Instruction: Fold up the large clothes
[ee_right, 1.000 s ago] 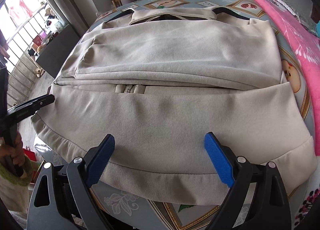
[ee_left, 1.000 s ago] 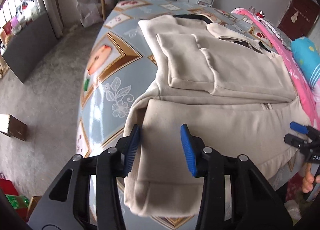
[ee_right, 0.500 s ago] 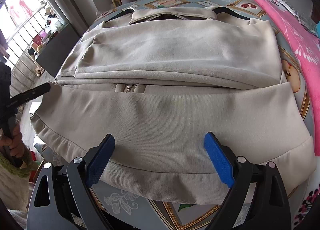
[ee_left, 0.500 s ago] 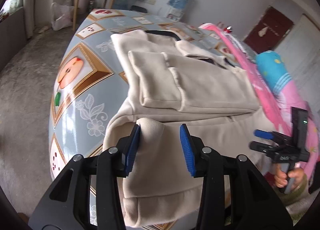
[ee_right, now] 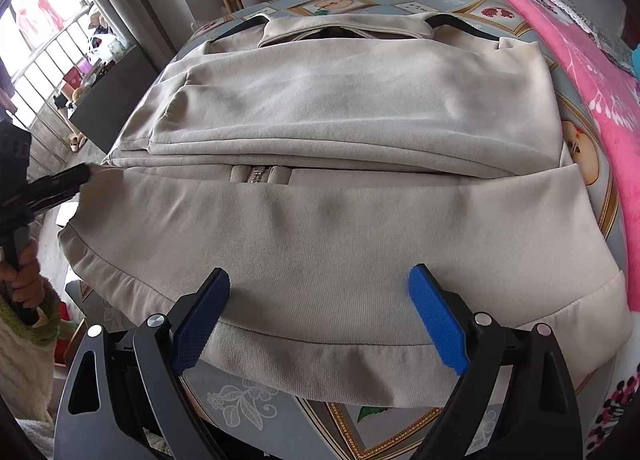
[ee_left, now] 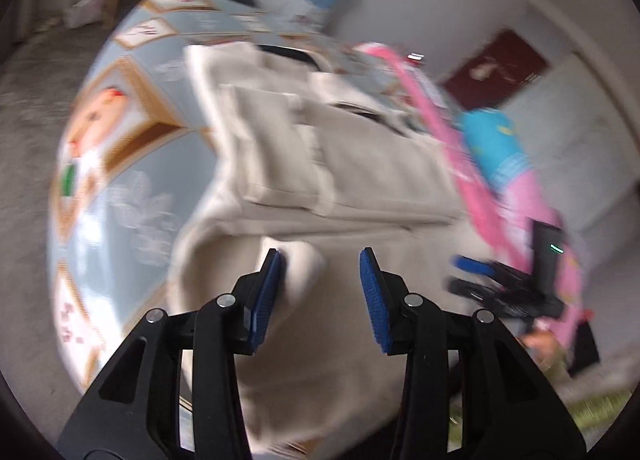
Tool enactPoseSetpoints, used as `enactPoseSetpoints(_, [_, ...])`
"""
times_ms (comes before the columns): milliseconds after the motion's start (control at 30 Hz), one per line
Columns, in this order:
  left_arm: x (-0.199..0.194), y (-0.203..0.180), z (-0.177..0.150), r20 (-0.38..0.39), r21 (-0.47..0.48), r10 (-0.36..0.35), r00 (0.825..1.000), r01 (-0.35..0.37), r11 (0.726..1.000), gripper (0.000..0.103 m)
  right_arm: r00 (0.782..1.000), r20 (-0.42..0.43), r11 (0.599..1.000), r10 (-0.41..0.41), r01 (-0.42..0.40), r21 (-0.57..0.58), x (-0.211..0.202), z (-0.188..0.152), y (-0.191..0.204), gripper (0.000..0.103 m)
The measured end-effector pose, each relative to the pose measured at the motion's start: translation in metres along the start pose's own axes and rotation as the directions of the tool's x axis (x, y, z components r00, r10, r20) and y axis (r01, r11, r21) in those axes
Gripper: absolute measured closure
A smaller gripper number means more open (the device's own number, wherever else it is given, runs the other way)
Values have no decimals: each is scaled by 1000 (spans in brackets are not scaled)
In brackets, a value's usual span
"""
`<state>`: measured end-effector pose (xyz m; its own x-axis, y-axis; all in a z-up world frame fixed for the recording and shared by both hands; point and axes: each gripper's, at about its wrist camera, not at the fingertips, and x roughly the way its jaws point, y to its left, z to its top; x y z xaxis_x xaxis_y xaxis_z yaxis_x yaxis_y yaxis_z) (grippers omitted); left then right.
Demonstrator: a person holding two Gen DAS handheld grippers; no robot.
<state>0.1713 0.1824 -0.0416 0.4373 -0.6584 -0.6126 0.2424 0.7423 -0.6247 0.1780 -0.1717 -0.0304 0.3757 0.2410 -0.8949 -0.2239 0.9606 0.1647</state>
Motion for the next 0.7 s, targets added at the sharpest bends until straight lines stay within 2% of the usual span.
enactPoseSetpoints(67, [2,-7,-4,-33,54,43,999,-42,998,64,1000,0,1000,-3,3,-2,0,0,0,14])
enactPoseSetpoints(133, [12,-13,-8,-70,123,154,986,-144,982,64,1000,-1,1000,-3,3,-1,0,0,1,14])
enactPoseSetpoints(167, [16,-15,-9,-78,146,184,980,-171,974,64,1000,-1,1000,-4,4,-1,1,0,1,14])
enactPoseSetpoints(267, [18,-19,-8,-73,183,225,972,-209,961,64,1000,-1,1000,-5,5,0,1,0,1,14])
enactPoseSetpoints(400, [25,-18,-5,-72,238,329,942,-304,922,65,1000,-2,1000,-10,10,-2,1,0,2,14])
enactPoseSetpoints(567, [28,-15,0,-53,230,355,933,-334,914,68,1000,0,1000,-11,11,-4,3,1,2,14])
enactPoseSetpoints(700, [31,-20,0,-28,224,393,919,-377,899,84,1000,4,1000,-11,11,-6,2,0,2,14])
